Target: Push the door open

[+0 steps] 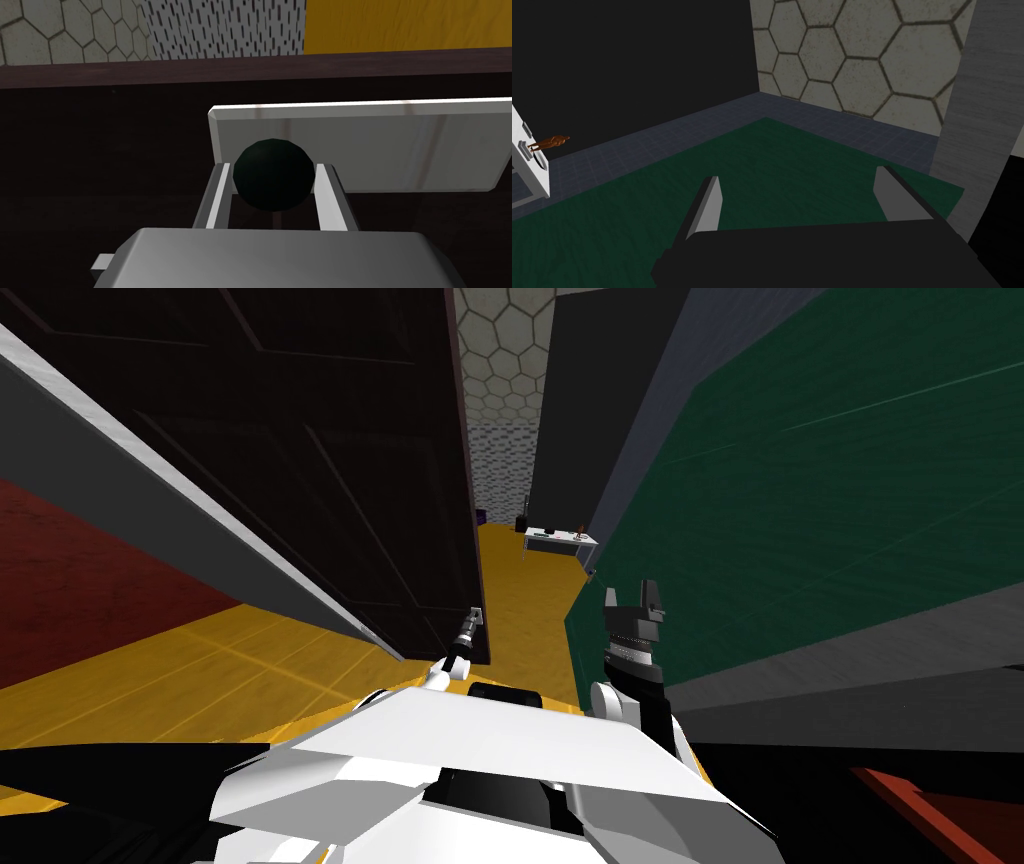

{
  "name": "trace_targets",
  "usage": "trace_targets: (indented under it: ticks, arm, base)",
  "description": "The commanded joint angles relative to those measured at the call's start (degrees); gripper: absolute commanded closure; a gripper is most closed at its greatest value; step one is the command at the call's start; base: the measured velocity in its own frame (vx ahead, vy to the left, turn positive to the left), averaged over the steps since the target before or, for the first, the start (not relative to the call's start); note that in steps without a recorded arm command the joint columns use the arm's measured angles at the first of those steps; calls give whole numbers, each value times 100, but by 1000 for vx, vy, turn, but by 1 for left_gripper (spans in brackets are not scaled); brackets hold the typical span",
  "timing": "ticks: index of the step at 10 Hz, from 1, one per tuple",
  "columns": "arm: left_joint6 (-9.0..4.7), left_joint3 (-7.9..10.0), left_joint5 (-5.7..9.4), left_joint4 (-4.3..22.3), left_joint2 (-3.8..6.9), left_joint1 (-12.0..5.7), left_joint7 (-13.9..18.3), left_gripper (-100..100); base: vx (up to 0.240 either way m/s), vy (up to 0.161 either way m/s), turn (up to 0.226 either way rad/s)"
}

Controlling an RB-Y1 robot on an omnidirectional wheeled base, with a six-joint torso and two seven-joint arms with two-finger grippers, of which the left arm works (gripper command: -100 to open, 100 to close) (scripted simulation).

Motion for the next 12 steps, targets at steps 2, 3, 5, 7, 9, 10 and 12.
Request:
trace_targets:
  ticks: [2,3,5,7,9,10,12]
  arm:
    - [0,91,55,6,68,1,-25,100]
    - [0,91,55,6,68,1,-25,100]
    - [-1,204,124,15,133,2,-55,100]
    - [-1,297,180,21,176,3,-80,100]
    - [-1,347,211,-116,197,4,-94,100]
    - [-2,429,260,31,226,5,-116,100]
    - [-2,514,312,37,253,6,-139,100]
  base:
    - [123,-31,30]
    - [102,-23,16]
    - [161,-44,33]
    - [203,-34,45]
    - [154,-37,22]
    - [143,-45,20]
    - [143,-43,61]
